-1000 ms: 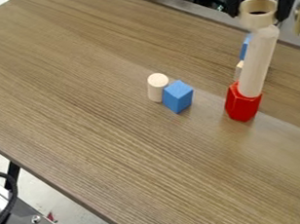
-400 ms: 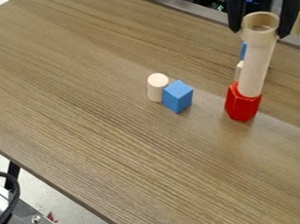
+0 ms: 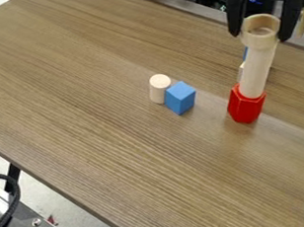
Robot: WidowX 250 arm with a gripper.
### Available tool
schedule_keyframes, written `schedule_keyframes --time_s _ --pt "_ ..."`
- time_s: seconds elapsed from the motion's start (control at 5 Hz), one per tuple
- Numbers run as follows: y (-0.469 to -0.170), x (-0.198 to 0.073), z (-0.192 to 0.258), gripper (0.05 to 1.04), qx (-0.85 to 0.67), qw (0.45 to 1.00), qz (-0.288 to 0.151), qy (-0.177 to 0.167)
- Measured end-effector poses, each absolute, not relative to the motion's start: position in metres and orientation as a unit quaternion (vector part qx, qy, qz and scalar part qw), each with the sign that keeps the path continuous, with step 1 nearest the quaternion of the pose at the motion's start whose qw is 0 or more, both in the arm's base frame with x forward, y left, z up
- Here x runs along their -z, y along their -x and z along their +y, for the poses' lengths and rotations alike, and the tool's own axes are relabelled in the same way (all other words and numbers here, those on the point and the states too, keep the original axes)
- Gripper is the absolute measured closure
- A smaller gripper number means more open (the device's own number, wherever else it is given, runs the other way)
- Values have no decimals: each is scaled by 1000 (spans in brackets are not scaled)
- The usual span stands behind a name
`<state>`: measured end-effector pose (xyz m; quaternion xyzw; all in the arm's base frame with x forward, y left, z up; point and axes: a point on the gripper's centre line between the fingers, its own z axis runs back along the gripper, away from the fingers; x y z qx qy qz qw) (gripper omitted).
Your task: Placed the ring on the cylinder
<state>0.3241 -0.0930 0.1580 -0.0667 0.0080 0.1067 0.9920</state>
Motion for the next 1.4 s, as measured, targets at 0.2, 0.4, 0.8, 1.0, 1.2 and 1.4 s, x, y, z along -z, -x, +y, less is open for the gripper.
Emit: schedule_keyframes --time_s 0.2,0.4,0.8,1.0,1.2,1.4 --pt "-323 -159 -94 330 -109 991 11 70" --pt "-325 -165 -96 330 -108 991 7 76" --pt "-336 -183 -99 330 -106 990 -19 89" --pt "-338 -177 -99 330 -106 991 -12 86" --pt "-339 -173 -97 330 -104 991 -10 78" --pt "-340 -167 -96 330 -105 992 -8 74"
